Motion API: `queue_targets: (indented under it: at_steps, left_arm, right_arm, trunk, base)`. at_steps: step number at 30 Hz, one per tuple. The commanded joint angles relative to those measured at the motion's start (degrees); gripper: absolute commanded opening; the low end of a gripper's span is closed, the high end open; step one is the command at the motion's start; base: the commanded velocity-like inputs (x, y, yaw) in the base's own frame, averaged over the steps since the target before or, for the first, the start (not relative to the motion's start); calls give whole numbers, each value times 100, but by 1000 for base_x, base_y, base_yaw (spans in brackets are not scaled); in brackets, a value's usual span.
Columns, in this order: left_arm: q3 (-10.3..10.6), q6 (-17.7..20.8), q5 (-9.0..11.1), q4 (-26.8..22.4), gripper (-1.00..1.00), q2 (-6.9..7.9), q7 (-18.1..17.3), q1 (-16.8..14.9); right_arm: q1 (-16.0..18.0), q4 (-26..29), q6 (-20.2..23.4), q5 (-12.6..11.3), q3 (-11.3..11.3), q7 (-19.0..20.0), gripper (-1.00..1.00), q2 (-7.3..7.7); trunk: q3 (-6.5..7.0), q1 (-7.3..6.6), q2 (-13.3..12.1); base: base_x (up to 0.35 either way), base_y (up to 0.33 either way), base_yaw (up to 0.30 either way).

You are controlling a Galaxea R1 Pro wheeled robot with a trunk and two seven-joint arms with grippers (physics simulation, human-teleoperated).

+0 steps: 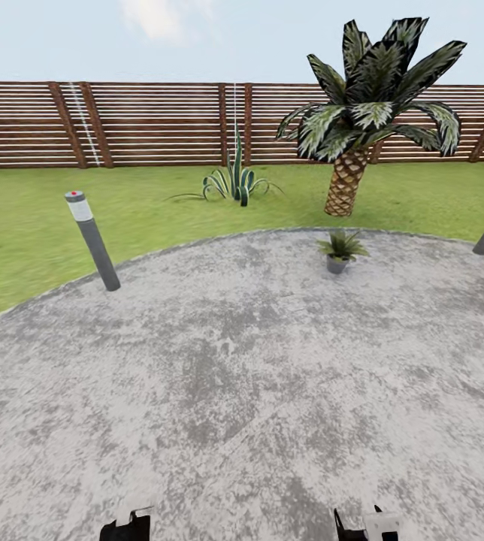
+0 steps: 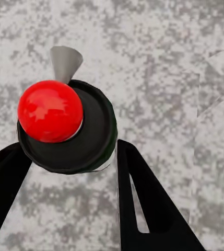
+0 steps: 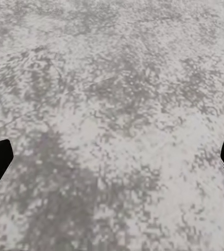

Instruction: Pick up the pesticide atomizer in the garden and spray insectifuge to fully cover both potted plants in the garden.

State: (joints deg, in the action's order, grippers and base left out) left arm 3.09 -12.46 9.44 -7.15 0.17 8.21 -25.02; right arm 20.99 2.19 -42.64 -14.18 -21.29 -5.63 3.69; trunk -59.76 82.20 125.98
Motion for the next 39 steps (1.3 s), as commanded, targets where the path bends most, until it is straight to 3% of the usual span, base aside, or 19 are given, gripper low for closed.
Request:
queue_targets:
  at_steps: [1, 26, 39]
  left_arm:
    - [37, -19, 49, 3, -100, 1, 14, -3]
    - [39, -19, 49, 3, -100, 1, 7, -3]
    - [41, -27, 49, 3, -100, 1, 13, -3]
  right_arm:
    - [2, 1, -8, -23, -51, -35, 100, 0]
    - [2, 1, -8, -23, -51, -35, 100, -8]
    - [2, 1, -8, -23, -51, -35, 100, -9]
  trunk:
    - [-4, 3, 1]
    - [-4, 3, 1]
    - [-4, 3, 1]
  base:
    - [337, 0, 0]
    - [337, 0, -4]
    - [337, 0, -221]
